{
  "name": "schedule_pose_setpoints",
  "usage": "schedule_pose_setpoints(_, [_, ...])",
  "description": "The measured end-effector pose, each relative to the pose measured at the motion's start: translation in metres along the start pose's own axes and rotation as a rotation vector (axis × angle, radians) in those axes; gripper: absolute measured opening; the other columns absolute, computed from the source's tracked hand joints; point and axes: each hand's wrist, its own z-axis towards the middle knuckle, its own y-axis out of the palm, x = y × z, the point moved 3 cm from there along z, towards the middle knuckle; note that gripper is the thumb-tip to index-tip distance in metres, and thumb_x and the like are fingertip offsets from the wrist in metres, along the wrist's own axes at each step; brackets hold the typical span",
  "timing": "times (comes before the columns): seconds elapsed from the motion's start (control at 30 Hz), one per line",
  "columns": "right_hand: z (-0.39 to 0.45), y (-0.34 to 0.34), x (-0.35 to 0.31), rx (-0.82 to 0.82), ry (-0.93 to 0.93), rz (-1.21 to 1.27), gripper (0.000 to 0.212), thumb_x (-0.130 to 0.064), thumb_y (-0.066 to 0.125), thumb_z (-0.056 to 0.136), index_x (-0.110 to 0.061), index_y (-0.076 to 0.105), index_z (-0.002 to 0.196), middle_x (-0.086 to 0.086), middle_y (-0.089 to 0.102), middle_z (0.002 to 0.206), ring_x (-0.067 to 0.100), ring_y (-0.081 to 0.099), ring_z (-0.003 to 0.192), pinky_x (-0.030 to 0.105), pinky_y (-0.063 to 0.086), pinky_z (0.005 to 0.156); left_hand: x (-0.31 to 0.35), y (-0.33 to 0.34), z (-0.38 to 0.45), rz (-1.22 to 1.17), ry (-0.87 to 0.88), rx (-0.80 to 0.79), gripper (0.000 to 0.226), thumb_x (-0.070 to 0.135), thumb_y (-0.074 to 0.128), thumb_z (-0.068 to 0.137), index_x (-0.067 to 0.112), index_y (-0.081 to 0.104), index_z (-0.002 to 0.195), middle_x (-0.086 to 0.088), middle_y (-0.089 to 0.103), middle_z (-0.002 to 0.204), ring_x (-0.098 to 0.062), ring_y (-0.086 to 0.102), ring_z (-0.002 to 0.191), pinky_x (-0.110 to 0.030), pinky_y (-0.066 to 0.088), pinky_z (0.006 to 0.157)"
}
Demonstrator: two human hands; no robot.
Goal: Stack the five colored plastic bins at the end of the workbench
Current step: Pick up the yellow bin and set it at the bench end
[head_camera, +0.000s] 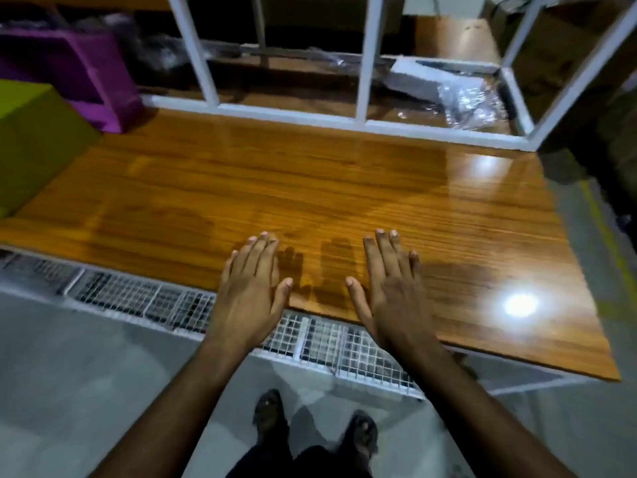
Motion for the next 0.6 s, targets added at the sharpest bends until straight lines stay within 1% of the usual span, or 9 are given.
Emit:
schedule_pose_setpoints(0.07, [0.002, 0.009, -0.022, -0.053, -0.085, 0.023, 0.070, -0.055, 0.023, 0.098, -0.015, 0.021, 0.155, 0.008, 0.014, 0.164, 0.022, 0.002, 0.152, 0.051, 0.011, 0.121, -0.016, -0.005, -0.015, -0.013, -0.050, 0.031, 0.062, 0.048, 0.033, 0.098, 0.020, 0.021, 0.152, -0.002, 0.021, 0.161, -0.018, 0.012, 0.148, -0.040, 0.010, 0.118])
schedule_pose_setpoints(0.2, [-0.001, 0.031, -0.076, -0.131, -0.223, 0.045, 0.069, -0.055, 0.022, 0.099, -0.018, 0.015, 0.156, 0.007, 0.012, 0.165, 0.021, 0.003, 0.152, 0.051, 0.013, 0.121, -0.063, -0.014, -0.056, -0.053, -0.158, 0.079, 0.062, 0.049, 0.035, 0.097, 0.020, 0.027, 0.150, -0.002, 0.026, 0.159, -0.019, 0.015, 0.147, -0.046, 0.017, 0.116])
schedule_pose_setpoints(0.3, [0.000, 0.042, -0.126, -0.162, -0.299, 0.054, 0.065, -0.055, 0.024, 0.099, -0.021, 0.018, 0.155, 0.005, 0.015, 0.164, 0.020, 0.005, 0.152, 0.050, 0.013, 0.121, -0.113, -0.030, -0.081, -0.049, -0.249, 0.118, 0.063, 0.051, 0.036, 0.095, 0.020, 0.030, 0.150, -0.002, 0.029, 0.158, -0.021, 0.018, 0.147, -0.048, 0.018, 0.115])
schedule_pose_setpoints(0.4, [0.008, 0.056, -0.185, -0.178, -0.375, 0.049, 0.065, -0.054, 0.024, 0.100, -0.022, 0.016, 0.155, 0.003, 0.012, 0.165, 0.018, 0.002, 0.152, 0.048, 0.010, 0.122, -0.167, -0.047, -0.106, -0.023, -0.271, 0.128, 0.060, 0.049, 0.038, 0.093, 0.018, 0.039, 0.145, -0.005, 0.034, 0.155, -0.023, 0.023, 0.146, -0.049, 0.024, 0.116])
schedule_pose_setpoints(0.47, [0.014, 0.066, -0.231, -0.168, -0.420, 0.038, 0.065, -0.054, 0.023, 0.100, -0.023, 0.014, 0.156, 0.002, 0.009, 0.165, 0.017, -0.001, 0.152, 0.046, 0.006, 0.123, -0.210, -0.062, -0.126, 0.004, -0.304, 0.127, 0.061, 0.049, 0.040, 0.093, 0.018, 0.038, 0.145, -0.005, 0.033, 0.156, -0.023, 0.023, 0.146, -0.048, 0.023, 0.116])
schedule_pose_setpoints(0.6, [0.023, 0.086, -0.321, -0.155, -0.435, 0.065, 0.062, -0.055, 0.023, 0.100, -0.028, 0.010, 0.155, -0.002, 0.004, 0.165, 0.014, -0.007, 0.151, 0.044, -0.001, 0.121, -0.295, -0.099, -0.156, 0.060, -0.387, 0.120, 0.063, 0.049, 0.043, 0.094, 0.021, 0.030, 0.150, 0.000, 0.026, 0.159, -0.019, 0.018, 0.148, -0.040, 0.017, 0.117])
